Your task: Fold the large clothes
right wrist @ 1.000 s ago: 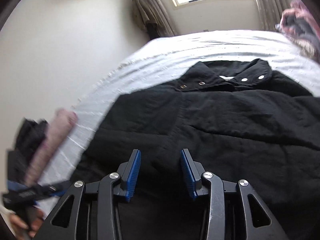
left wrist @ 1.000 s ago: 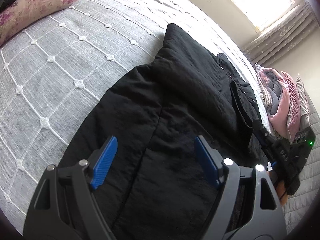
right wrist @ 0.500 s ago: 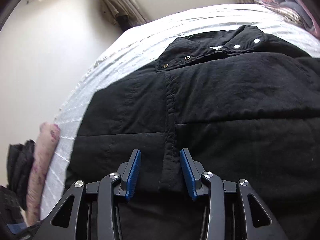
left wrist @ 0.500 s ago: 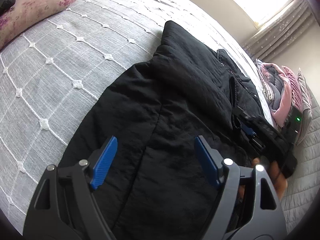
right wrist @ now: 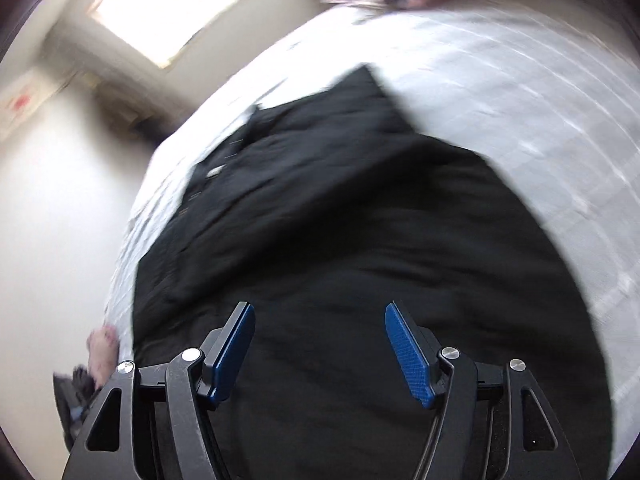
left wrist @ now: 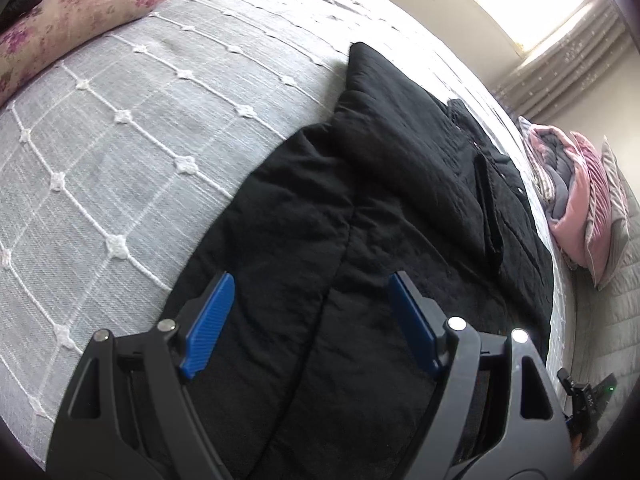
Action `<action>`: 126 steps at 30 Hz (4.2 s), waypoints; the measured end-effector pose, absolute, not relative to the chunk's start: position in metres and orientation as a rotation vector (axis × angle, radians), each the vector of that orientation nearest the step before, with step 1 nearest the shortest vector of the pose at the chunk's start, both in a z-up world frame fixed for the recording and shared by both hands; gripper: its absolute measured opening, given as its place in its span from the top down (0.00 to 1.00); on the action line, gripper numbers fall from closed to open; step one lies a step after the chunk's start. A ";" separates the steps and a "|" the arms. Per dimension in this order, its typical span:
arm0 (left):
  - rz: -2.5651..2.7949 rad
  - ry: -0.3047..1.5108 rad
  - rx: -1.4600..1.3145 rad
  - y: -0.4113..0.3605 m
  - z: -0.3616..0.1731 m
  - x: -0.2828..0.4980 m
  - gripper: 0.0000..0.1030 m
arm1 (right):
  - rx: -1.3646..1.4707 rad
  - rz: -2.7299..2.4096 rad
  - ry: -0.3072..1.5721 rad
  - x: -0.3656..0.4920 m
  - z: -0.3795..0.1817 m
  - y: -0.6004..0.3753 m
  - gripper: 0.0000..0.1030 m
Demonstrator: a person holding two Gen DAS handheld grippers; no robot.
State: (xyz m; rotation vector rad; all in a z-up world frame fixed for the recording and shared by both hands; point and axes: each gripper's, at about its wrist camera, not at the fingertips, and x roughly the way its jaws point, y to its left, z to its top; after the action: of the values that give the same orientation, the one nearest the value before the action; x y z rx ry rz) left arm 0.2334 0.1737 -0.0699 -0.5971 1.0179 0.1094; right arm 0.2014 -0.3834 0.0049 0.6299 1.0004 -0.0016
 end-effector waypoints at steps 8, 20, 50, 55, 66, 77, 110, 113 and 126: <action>0.114 1.031 -0.555 0.169 -0.074 0.224 0.23 | 0.746 -0.022 0.955 0.181 -0.031 -0.450 0.40; 0.103 1.046 -0.500 0.192 -0.061 0.167 0.23 | 0.717 -0.141 0.981 0.153 -0.036 -0.496 0.72; 0.015 1.005 -0.618 0.207 -0.068 -0.015 0.31 | 0.543 0.124 1.171 -0.028 -0.019 -0.493 0.60; 0.033 1.033 -0.577 0.203 -0.076 -0.012 0.47 | 0.639 0.157 1.146 -0.038 -0.018 -0.500 0.64; 0.057 1.043 -0.522 0.193 -0.081 -0.010 0.49 | 0.651 0.134 1.195 -0.050 -0.027 -0.504 0.62; 0.026 1.044 -0.553 0.188 -0.083 -0.005 0.83 | 0.605 0.129 1.193 -0.049 -0.026 -0.491 0.65; -0.137 0.682 -0.663 0.229 0.086 -0.177 0.93 | 0.640 0.382 0.510 -0.230 0.162 -0.484 0.93; -0.147 0.706 -0.715 0.231 0.079 -0.157 0.93 | 0.677 0.384 0.527 -0.202 0.148 -0.483 0.93; -0.142 0.702 -0.769 0.243 0.102 -0.012 0.93 | 0.777 0.383 0.509 -0.049 0.148 -0.490 0.93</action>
State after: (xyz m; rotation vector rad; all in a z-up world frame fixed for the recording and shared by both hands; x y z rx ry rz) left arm -0.0123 0.2429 0.1018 -0.7691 0.7022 -0.1424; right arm -0.0495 -0.4904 0.1482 0.7768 0.5095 0.3827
